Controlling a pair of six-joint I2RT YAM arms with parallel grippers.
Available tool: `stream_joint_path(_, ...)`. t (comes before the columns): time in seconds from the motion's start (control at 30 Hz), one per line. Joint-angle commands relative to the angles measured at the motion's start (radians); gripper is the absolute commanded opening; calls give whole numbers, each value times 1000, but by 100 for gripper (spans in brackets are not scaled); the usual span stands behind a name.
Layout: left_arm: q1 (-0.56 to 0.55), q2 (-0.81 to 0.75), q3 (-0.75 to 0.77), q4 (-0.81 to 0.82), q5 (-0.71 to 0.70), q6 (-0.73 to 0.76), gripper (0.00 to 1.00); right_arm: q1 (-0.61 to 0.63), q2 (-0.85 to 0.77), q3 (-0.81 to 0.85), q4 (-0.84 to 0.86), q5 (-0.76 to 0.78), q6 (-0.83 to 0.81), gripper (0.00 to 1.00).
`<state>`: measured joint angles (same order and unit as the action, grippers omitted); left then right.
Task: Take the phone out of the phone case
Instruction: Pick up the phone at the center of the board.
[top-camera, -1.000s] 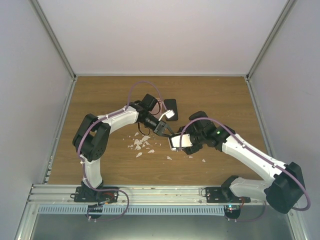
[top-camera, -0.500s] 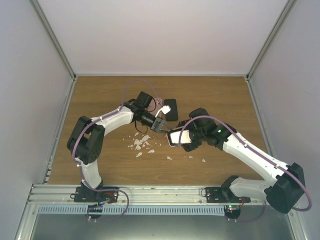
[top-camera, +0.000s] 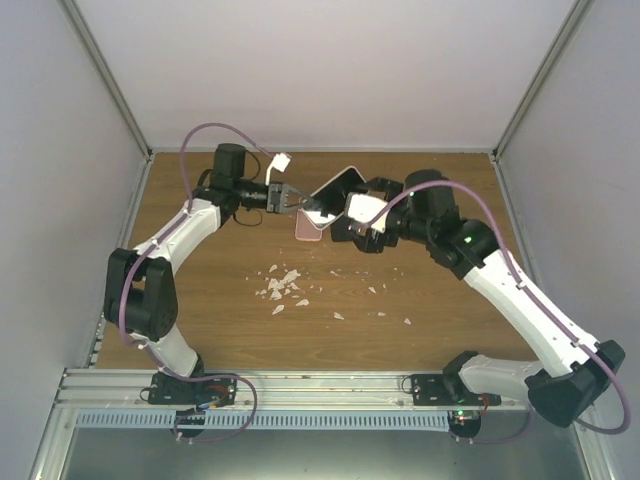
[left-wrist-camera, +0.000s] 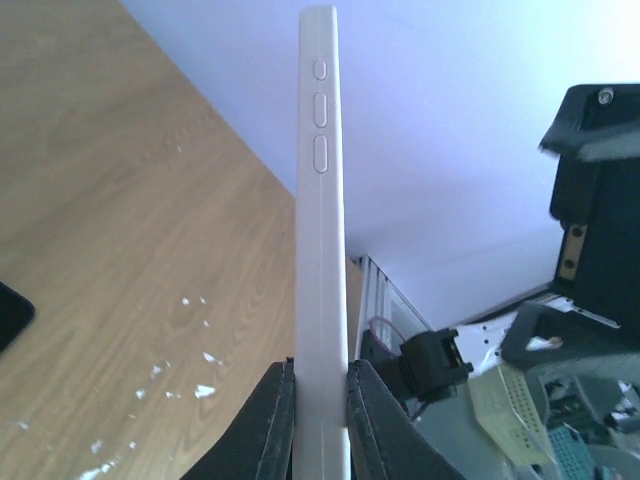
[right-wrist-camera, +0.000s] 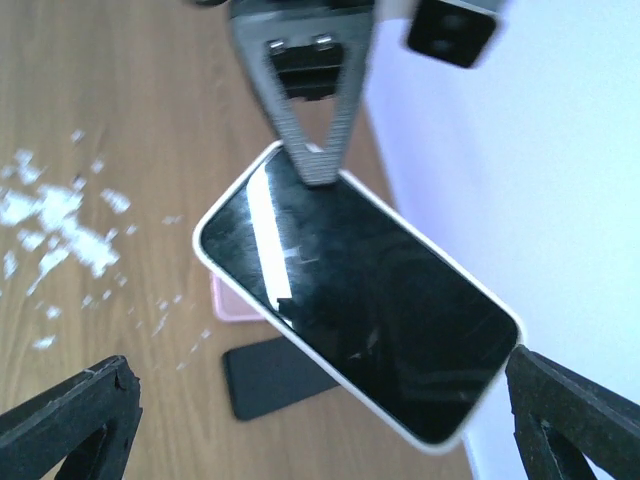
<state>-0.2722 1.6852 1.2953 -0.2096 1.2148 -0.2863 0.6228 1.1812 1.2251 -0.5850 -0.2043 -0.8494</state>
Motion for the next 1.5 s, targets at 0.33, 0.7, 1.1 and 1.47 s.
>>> stream_joint_path(0.33, 79, -189, 33, 619, -81, -471, 0, -257, 101, 291, 144, -350, 707, 100)
stream_joint_path(0.7, 80, -286, -123, 954, -192, -737, 0, -445, 186, 219, 534, -849, 1355, 100)
stream_joint_path(1.1, 77, -336, -282, 1085, -286, -828, 0, -335, 320, 245, 749, -839, 1617, 92)
stream_joint_path(1.47, 77, -342, -332, 1115, -308, -849, 0, -229, 449, 320, 740, -799, 1631, 73)
